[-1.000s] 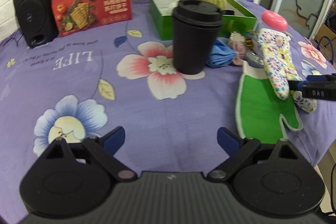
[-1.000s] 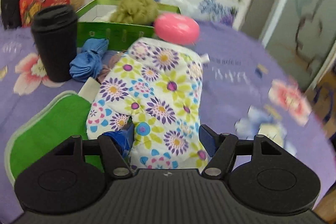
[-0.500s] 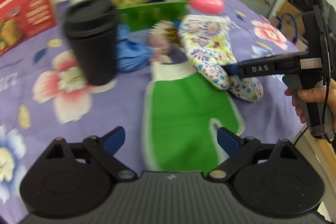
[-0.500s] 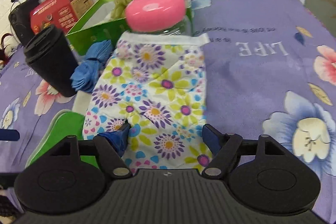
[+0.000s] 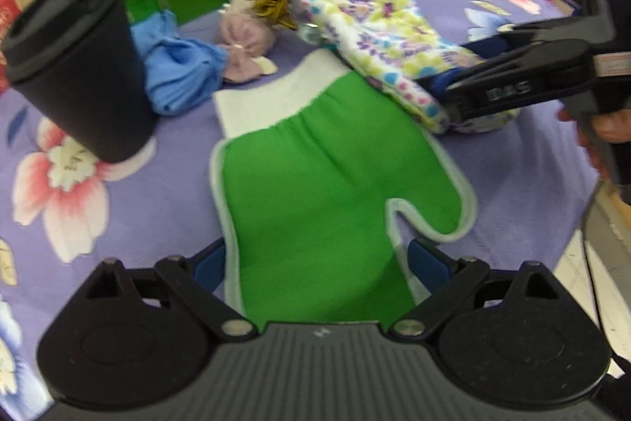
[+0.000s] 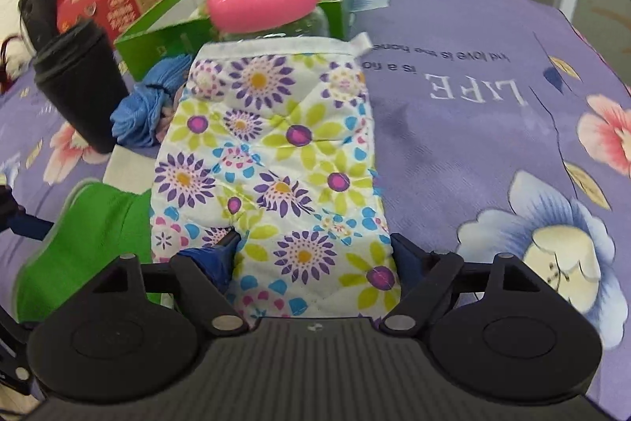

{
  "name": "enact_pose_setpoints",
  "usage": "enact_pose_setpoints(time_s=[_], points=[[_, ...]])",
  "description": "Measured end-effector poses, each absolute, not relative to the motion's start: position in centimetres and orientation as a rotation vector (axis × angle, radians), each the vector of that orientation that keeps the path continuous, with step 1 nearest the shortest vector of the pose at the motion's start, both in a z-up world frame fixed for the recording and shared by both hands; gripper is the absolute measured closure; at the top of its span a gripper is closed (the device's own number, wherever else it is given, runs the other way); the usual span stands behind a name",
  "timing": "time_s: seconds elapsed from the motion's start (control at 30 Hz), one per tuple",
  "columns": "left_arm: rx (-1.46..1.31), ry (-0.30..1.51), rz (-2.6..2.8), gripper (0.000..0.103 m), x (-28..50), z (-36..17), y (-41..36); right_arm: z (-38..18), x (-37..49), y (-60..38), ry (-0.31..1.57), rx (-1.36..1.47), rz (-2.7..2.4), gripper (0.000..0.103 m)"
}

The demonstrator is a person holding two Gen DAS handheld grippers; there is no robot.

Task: Organize soft objects
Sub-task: 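Grasp the floral oven mitt by its cuff with the right tool, then grasp the green mitt with the left tool while the right tool holds the floral mitt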

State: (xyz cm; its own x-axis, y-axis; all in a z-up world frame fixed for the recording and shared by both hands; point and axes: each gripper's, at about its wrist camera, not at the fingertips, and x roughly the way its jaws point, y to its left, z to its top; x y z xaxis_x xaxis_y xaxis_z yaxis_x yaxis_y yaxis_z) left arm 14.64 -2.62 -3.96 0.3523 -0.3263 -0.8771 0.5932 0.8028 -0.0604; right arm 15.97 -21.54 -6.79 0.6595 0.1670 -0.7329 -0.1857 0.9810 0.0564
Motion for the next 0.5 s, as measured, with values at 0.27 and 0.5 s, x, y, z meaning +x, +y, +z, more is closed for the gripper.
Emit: enact_pose_setpoints(time_s=[0.27,0.5], points=[[0.355,1.021,-0.582,0.007,14.1,-4.9,-3.9,-7.8,16.5,-21.7,0.789,-0.056,0.223,0.026],[0.357,1.017,-0.578,0.007,13.8,-4.9,-3.7,-7.9,15.9,-21.7,0.752,-0.044,0.175,0.023]])
